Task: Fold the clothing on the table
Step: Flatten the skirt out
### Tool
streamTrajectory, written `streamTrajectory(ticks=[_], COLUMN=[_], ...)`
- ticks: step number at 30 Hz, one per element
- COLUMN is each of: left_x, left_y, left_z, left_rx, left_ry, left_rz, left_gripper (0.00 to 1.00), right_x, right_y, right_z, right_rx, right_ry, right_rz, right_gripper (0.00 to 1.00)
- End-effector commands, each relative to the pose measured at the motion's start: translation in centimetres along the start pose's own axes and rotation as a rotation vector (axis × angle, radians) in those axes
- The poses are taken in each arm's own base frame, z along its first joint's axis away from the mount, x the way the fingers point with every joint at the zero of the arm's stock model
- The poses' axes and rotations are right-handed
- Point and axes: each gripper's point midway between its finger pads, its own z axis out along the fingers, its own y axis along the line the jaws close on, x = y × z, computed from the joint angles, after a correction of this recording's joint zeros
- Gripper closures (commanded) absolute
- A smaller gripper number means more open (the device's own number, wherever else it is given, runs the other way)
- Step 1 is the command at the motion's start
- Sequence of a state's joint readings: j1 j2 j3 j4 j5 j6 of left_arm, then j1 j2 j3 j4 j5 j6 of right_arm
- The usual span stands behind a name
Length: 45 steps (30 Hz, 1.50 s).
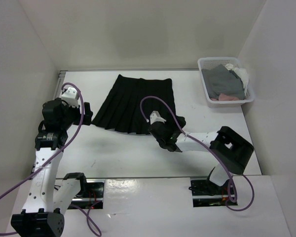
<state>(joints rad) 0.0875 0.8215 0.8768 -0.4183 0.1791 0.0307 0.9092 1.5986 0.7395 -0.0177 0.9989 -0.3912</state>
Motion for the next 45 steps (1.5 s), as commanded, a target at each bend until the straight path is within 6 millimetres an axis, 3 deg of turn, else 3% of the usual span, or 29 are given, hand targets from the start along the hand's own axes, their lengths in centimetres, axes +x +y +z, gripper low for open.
streamTrajectory(ticks=[1, 16, 23, 26, 31, 34, 38, 41, 42, 43, 44, 45], left_x=[-0.9, -1.1, -1.3, -1.3, -1.3, -0.5, 0.6, 1.6, 2.1, 2.5, 3.7, 2.7], left_y=[0.2, 0.4, 0.4, 0.4, 0.4, 0.3, 0.4, 0.6, 0.6, 0.7, 0.6, 0.7], left_z=[-0.1, -0.1, -0.3, -0.3, -0.3, 0.3, 1.3, 2.8, 3.1, 3.6, 5.0, 5.4], left_rx=[-0.009, -0.019, -0.021, -0.021, -0.021, -0.007, 0.001, 0.02, 0.025, 0.03, 0.049, 0.061], left_ry=[-0.042, -0.05, -0.059, -0.059, -0.059, -0.026, 0.042, 0.108, 0.145, 0.173, 0.244, 0.254], left_rz=[0.032, 0.034, 0.045, 0.045, 0.045, 0.038, 0.023, 0.035, 0.027, 0.036, 0.034, 0.039], left_gripper=[0.0, 0.0, 0.0, 0.0, 0.0, 0.0, 0.0, 0.0, 0.0, 0.0, 0.0, 0.0], right_x=[-0.9, -1.0, -0.8, -1.4, -3.2, -4.1, -5.7, -5.5, -5.3, -5.4, -5.0, -4.8], right_y=[-2.7, -11.9, -11.7, -12.3, -11.4, -10.6, -12.3, -13.4, -12.8, -13.9, -13.8, -12.9], right_z=[0.0, -1.6, -1.9, -2.7, -3.3, -2.3, -0.7, 1.1, 2.1, 2.9, 3.5, 4.7], right_rx=[0.098, 0.218, 0.161, 0.1, -0.087, -0.189, -0.246, -0.26, -0.277, -0.264, -0.275, -0.3], right_ry=[-0.024, -0.097, -0.087, -0.126, -0.199, -0.186, -0.187, -0.144, -0.117, -0.106, -0.075, -0.042], right_rz=[0.143, 0.474, 0.458, 0.474, 0.476, 0.466, 0.515, 0.533, 0.524, 0.542, 0.548, 0.537], right_gripper=[0.02, 0.02, 0.02, 0.02, 0.02, 0.02, 0.02, 0.02, 0.02, 0.02, 0.02, 0.02])
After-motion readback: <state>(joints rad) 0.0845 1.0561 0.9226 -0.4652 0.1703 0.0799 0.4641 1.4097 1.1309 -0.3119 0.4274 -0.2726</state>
